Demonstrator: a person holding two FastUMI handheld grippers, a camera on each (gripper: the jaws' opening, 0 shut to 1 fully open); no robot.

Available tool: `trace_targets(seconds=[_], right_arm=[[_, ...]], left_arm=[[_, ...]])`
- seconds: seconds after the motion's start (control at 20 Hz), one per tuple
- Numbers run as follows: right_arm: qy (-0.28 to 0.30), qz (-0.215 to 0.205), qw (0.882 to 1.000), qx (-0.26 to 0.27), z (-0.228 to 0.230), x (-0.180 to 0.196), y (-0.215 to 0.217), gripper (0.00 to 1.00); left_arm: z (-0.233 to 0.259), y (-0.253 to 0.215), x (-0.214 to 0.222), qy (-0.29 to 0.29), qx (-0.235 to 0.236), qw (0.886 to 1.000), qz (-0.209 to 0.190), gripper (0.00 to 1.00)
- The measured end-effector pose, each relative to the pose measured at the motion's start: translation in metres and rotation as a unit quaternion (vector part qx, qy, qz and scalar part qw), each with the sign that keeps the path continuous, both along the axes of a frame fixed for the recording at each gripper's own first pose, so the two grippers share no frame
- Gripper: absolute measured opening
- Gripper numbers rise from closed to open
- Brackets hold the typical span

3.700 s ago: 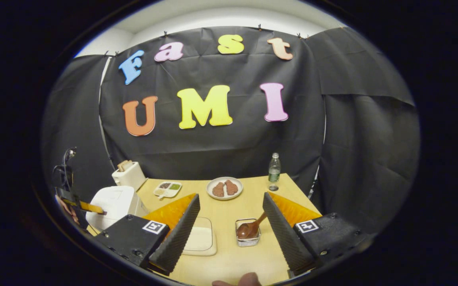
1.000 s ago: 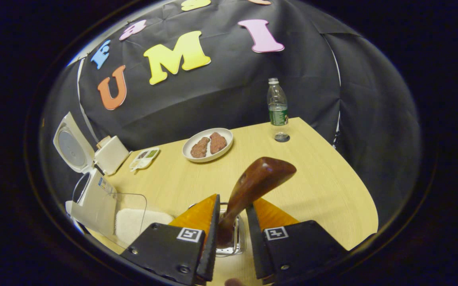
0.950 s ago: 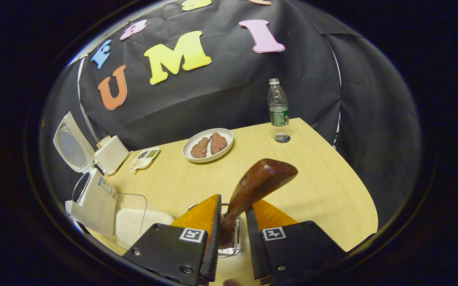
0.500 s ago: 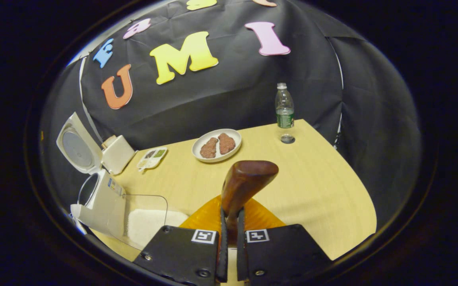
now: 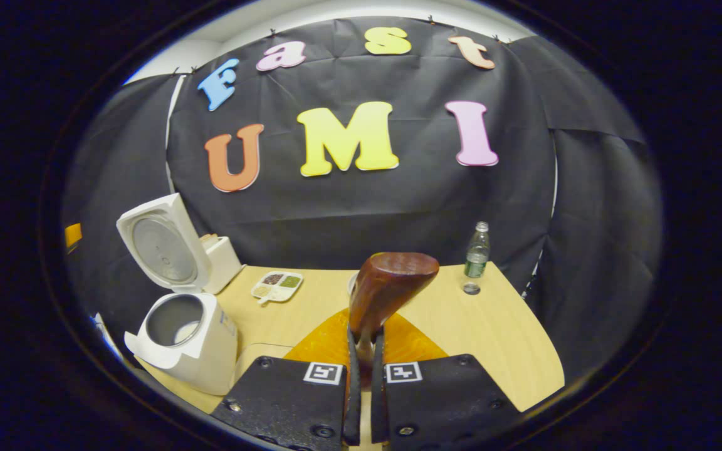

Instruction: Close the left gripper, press the button to open the rice cooker; take a wooden spoon from the chopstick holder with the right hand, scoop a spoonful of rice and pour it into the rice cooker, then put the wooden spoon back into the chopstick holder.

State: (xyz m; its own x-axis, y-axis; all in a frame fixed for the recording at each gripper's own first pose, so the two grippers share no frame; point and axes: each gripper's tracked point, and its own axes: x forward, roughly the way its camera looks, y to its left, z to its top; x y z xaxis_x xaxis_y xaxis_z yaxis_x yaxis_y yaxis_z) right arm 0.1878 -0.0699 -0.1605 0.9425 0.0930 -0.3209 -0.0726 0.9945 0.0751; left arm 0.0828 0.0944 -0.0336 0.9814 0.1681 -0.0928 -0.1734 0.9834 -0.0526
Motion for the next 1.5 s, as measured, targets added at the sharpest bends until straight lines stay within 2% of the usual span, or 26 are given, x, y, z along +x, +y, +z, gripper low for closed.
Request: trace_targets(seconds=[0.15,0.25,0.5,0.55,0.8,1.0,1.2,1.35,1.5], right_arm=[[0.008,0.03,0.999,-0.021,-0.02,-0.004,0.041,0.12],[0.02,0.031,0.998,-0.048,-0.047,0.0,0.053,0.12],[0.039,0.008,0.992,-0.121,-0.109,0.021,0.051,0.12],[0.042,0.005,0.991,-0.13,-0.119,0.025,0.05,0.14],[0.047,0.0,0.99,-0.134,-0.145,0.032,0.059,0.12],[0.06,0.027,0.996,-0.053,-0.153,0.028,0.102,0.12],[0.07,0.055,0.995,0.032,-0.153,0.023,0.137,0.11],[0.093,0.049,0.987,0.118,-0.153,0.02,0.142,0.12],[0.116,0.021,0.972,0.203,-0.153,0.018,0.132,0.12]], left_arm=[[-0.002,0.017,-0.011,0.001,-0.006,1.0,0.005,0.94],[-0.006,0.024,-0.019,0.007,-0.008,1.0,0.008,0.94],[-0.021,0.044,-0.035,0.032,-0.002,0.999,0.022,0.94],[-0.025,0.046,-0.036,0.039,0.0,0.999,0.023,0.94],[-0.04,0.054,-0.044,0.068,0.006,0.997,0.027,0.94],[-0.045,0.058,-0.048,0.076,0.002,0.997,0.029,0.94],[-0.048,0.058,-0.049,0.082,0.008,0.996,0.028,0.94],[-0.05,0.058,-0.05,0.084,0.01,0.996,0.029,0.94],[-0.05,0.057,-0.051,0.085,0.007,0.996,0.029,0.94]])
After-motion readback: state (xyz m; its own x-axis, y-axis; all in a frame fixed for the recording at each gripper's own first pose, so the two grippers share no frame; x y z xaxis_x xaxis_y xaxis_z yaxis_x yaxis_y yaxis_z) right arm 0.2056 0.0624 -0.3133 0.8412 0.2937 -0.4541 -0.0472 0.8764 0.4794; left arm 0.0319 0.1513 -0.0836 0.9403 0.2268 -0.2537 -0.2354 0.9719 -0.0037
